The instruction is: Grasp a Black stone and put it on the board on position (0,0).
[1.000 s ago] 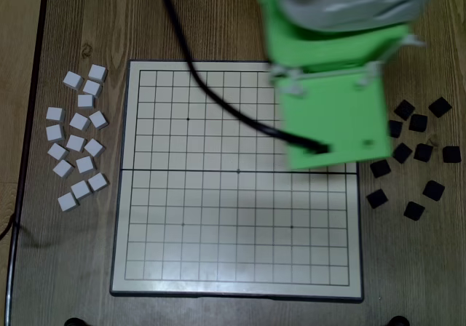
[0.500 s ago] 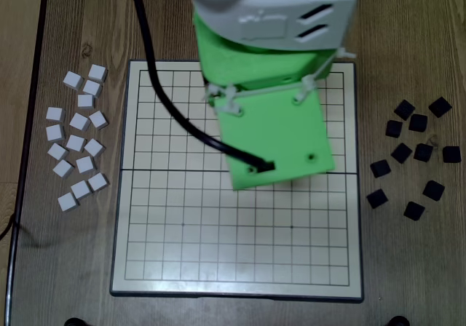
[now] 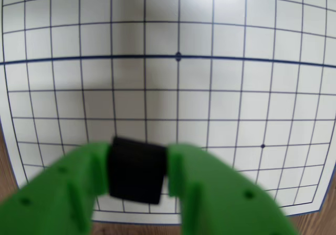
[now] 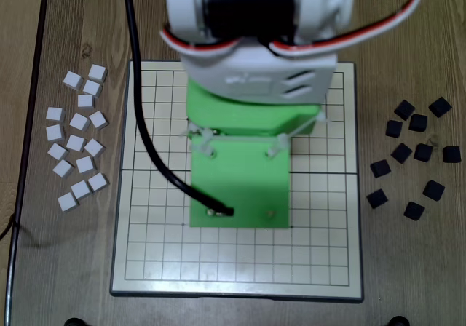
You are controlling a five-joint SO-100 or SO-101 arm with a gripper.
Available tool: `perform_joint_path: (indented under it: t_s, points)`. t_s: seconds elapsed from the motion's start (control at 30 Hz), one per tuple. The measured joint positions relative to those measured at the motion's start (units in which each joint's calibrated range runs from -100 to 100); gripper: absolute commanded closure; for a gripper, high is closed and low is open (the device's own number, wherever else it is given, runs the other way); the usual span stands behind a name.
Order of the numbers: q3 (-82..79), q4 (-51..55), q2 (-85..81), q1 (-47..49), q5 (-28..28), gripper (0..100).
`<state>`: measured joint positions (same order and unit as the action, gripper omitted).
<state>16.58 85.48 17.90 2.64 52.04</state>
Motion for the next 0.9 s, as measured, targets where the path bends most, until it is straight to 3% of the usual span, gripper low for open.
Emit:
perform_joint_path:
  t_s: [0.47, 0.9]
  points:
    - [0.0, -1.51, 0.37, -0.11, -0.49, 94]
    - [-9.3, -10.95, 2.74, -3.02, -3.13, 94]
